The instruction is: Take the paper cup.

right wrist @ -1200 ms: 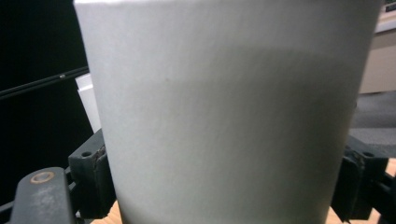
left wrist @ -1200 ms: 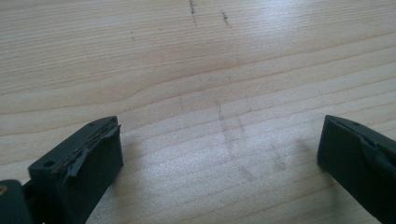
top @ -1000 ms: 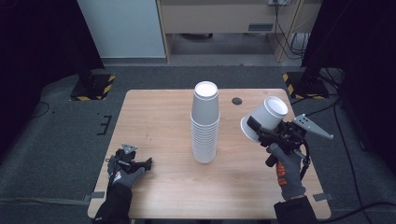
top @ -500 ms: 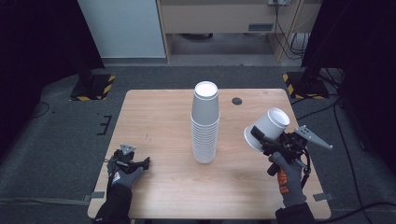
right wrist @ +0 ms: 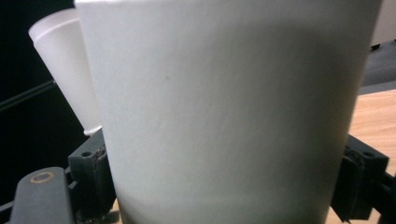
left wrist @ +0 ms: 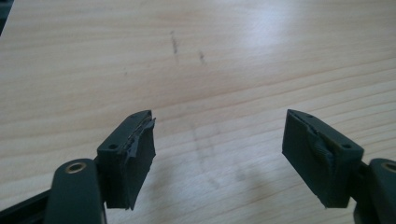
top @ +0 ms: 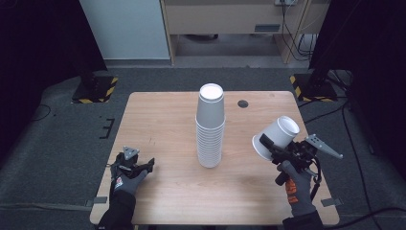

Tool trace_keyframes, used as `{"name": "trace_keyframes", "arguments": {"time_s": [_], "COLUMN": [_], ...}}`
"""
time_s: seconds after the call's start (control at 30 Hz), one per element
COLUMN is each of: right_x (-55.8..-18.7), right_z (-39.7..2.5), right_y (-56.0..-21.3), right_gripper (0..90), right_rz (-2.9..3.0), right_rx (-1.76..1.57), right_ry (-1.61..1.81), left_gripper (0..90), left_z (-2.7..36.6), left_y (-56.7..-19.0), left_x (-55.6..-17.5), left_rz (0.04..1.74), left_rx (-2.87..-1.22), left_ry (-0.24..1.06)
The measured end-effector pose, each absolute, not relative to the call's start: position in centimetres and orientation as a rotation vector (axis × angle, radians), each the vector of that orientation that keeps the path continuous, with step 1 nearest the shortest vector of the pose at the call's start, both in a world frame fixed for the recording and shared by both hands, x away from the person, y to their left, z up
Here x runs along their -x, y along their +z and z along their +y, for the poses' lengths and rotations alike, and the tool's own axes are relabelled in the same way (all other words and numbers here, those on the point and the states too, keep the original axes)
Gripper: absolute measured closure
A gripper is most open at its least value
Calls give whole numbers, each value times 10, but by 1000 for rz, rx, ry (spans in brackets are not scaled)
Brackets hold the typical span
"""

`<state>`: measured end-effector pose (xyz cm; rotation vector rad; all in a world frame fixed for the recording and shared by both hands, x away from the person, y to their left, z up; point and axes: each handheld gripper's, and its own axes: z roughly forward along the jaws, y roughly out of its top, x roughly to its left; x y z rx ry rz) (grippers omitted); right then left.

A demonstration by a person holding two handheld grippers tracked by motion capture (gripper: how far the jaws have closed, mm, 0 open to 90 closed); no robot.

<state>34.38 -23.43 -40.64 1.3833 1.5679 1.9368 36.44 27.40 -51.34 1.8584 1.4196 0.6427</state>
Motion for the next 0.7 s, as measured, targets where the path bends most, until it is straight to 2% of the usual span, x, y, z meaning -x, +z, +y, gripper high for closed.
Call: {"name": "trace_keyframes", "arguments": {"time_s": [0.7], "right_x": [-342], "right_z": [-243], "right_y": [-419], "right_gripper": [150], "right_rz": [1522], "right_rx": [-1470], "right_ry": [1955], "left_gripper": [297], "left_z": [229], "left_y": [-487], "left_x": [-347], "left_rz": [1097], "left_rx": [-1848], "left_ry": [625]}}
